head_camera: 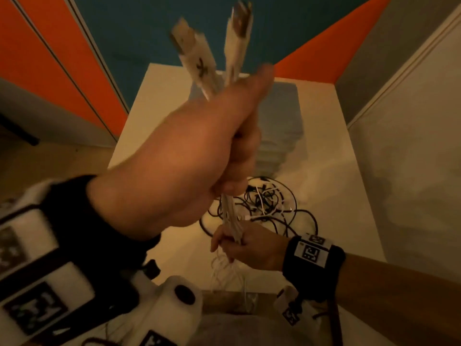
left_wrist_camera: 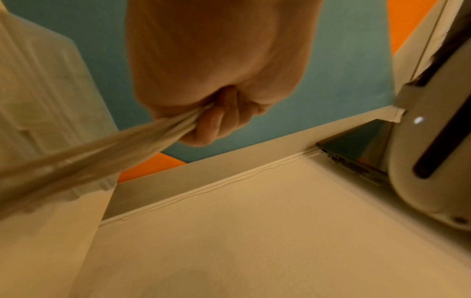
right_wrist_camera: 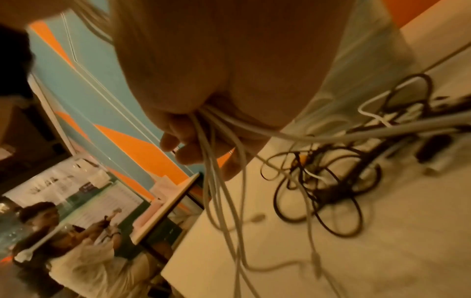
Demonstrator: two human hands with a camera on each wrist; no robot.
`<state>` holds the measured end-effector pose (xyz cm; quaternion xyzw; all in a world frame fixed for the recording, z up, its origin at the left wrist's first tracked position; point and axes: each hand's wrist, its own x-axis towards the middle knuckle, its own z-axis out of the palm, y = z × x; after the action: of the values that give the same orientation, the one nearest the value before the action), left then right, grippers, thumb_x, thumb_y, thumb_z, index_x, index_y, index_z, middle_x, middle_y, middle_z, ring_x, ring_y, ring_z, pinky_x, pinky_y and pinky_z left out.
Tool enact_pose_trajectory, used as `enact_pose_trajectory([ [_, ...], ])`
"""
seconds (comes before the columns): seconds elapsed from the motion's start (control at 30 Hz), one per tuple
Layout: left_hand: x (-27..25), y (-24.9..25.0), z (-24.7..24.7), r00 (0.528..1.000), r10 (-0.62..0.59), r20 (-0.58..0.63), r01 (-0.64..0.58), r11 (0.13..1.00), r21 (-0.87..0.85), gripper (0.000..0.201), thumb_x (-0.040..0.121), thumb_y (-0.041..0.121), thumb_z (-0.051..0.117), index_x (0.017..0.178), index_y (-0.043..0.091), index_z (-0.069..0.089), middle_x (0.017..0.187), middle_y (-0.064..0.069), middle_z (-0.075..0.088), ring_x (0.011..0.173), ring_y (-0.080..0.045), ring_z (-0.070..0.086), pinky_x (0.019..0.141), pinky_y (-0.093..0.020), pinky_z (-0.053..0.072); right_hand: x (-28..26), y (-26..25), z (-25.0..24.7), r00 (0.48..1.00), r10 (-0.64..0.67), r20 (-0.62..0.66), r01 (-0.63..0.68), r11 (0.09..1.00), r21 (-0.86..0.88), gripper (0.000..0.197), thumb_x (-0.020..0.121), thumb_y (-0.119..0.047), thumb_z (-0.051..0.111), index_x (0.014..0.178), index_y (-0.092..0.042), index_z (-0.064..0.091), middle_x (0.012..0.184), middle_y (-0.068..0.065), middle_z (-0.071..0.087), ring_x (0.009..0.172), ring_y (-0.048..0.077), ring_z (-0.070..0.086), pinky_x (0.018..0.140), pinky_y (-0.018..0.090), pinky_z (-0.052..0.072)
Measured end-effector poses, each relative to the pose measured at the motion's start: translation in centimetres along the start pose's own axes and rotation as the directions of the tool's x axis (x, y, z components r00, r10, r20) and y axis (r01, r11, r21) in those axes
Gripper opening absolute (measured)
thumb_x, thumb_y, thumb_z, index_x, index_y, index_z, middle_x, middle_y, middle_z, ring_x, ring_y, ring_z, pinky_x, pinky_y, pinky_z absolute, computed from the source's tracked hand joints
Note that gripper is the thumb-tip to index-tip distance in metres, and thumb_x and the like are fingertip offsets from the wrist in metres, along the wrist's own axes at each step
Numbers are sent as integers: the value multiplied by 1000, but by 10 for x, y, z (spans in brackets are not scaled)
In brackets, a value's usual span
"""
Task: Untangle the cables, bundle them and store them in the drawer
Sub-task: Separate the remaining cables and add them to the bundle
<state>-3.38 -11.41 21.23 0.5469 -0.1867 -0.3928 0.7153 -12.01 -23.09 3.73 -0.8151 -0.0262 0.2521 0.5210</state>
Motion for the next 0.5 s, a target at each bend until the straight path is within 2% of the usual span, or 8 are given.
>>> enact_pose_trajectory([
  [0.07,-3,4,1,1000,-10,13,10,1000,5,47,82,52,50,56,24,23,48,8,16,41,-13,11,39,-23,18,-1,13,13,999,39,30,-39,999,-19,21,98,-15,45,96,-21,65,77,-4,55,69,7,57,63,12,45],
  [0.1,-5,6,1,1000,-6,11,6,1000,14,47,81,53,50,54,24,24,47,8,17,39,-13,11,39,-22,18,-1,18,19,998,54,44,-52,998,-38,21,98,-17,45,95,-23,64,78,-4,56,70,8,57,64,15,46],
  [0.2,-5,3,0,1000,7,0,-7,998,64,49,83,53,49,53,24,24,45,9,18,39,-13,11,39,-21,18,4,25,34,996,60,60,-54,993,-104,22,96,-18,42,87,-31,57,84,3,59,74,19,55,68,33,47],
  [0.3,-4,-10,1,999,-45,2,44,996,78,51,88,51,51,51,24,29,44,9,21,38,-14,13,40,-20,20,8,30,40,985,116,130,-100,987,-126,19,98,-18,39,90,-27,53,76,-7,51,66,10,48,61,28,39],
  [0.37,-4,-20,-1,996,-87,1,87,992,93,49,85,48,53,49,24,30,43,8,22,37,-14,15,39,-20,21,9,33,41,967,128,221,-88,980,-179,15,99,-24,40,97,-28,54,79,-10,50,70,9,48,63,27,36],
  [0.43,-5,-28,-4,994,-106,9,104,988,112,48,84,47,53,49,23,29,44,7,22,38,-14,14,40,-21,21,8,34,36,941,135,310,-59,968,-244,16,98,-31,51,112,-26,56,95,-10,58,79,7,49,74,25,37],
  [0.5,-6,-33,-8,993,-122,6,121,986,119,48,85,45,53,52,22,27,46,5,20,39,-15,13,41,-21,20,4,37,29,918,177,356,-96,967,-234,43,89,-37,66,128,-27,51,124,-5,56,99,6,49,91,25,38],
])
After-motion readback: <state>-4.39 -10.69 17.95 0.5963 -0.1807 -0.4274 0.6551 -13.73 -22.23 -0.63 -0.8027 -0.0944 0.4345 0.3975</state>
